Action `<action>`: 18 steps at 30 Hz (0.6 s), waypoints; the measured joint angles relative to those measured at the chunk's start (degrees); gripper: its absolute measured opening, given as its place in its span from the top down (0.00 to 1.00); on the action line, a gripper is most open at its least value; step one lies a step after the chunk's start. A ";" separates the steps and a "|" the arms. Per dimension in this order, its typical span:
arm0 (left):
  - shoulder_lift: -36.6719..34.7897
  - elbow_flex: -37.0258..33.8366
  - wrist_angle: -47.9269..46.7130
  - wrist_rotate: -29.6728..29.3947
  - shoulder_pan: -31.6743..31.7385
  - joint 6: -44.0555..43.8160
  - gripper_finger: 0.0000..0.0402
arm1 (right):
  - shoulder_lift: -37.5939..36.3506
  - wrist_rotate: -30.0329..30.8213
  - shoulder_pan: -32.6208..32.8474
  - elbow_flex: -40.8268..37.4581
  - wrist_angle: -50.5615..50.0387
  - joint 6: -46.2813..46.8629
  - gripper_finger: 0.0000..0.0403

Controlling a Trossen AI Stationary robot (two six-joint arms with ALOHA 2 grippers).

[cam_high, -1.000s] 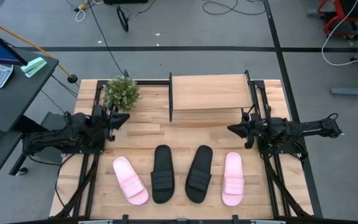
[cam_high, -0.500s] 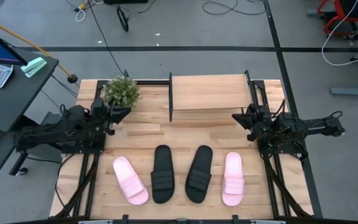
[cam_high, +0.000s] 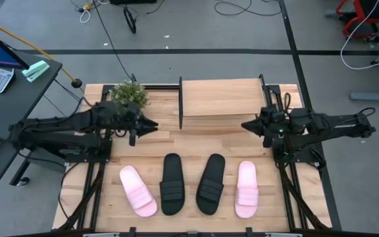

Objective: Pick and place slides into the shelf
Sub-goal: Put the right pink slipper on the shelf

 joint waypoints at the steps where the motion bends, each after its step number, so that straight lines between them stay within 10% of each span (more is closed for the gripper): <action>1: 1.12 0.70 -0.34 0.17 -0.61 -0.79 0.68 | 1.17 -1.45 -0.02 1.33 -1.57 0.00 0.94; 18: 14.16 9.28 -1.95 -7.07 -10.22 -11.78 0.61 | 10.83 -20.83 6.29 3.94 -14.78 6.71 0.87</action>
